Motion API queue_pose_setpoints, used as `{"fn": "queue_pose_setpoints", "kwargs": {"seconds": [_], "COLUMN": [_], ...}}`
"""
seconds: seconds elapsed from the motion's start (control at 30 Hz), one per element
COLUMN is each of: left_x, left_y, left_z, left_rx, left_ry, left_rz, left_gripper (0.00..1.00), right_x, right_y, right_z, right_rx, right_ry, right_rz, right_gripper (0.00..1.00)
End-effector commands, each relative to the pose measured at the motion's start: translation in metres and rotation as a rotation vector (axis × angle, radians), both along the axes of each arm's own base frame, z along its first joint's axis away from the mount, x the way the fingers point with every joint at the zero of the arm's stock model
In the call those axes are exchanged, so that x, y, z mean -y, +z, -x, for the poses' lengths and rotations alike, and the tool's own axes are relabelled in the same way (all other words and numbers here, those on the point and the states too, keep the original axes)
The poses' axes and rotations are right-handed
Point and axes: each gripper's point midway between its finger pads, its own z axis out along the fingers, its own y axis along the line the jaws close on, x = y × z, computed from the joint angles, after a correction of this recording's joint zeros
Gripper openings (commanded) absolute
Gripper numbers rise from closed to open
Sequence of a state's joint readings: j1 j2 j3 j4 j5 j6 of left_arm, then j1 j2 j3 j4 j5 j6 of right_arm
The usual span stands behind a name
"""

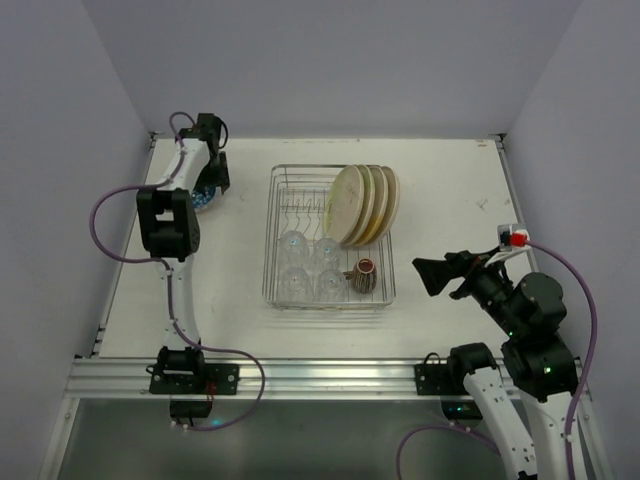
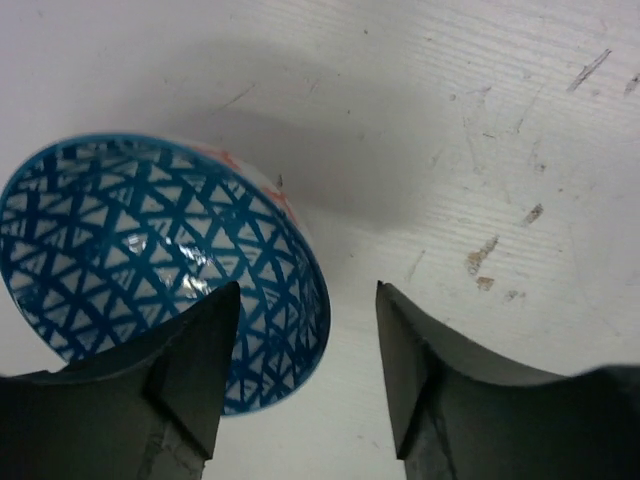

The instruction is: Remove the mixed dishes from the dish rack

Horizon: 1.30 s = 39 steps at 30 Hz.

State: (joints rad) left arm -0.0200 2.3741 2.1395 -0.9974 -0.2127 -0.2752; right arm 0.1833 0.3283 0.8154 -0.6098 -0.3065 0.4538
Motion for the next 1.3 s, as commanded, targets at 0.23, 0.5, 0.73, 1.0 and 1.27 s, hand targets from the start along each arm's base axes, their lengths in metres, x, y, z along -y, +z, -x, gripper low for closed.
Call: {"fn": "queue_pose_setpoints", "kwargs": {"seconds": [0.23,0.5,0.73,1.0,1.27], "left_x": [0.021,0.082,0.098,0.093,0.075], "left_y": [0.147,0.268,0.290,0.245,0.201], "left_z": [0.004,0.061,0.124,0.177,0.216], "left_rx": [0.359,0.802,0.873,0.815,0.837], "left_ry": [0.033,-0.034,-0.150,-0.233,-0.218], "left_rz": [0.070,0.339,0.442,0.394,0.250], "left_gripper": [1.00,1.00,1.00,1.00,1.00], "right_x": [0.000,-0.004,0.001,0.007,-0.009], "right_y": [-0.010,-0.015,-0.029,-0.032,-0.021], "right_z": [-0.026,-0.060,-0.096,-0.126,-0.138], "right_rx": [-0.055,-0.123,-0.230,-0.287,-0.303], "right_ry": [-0.045,-0.068,-0.120,-0.195,-0.258], "right_rz": [-0.029,-0.022,0.048,0.137,0.271], "right_gripper": [0.99,0.99,0.93,0.78,0.74]}}
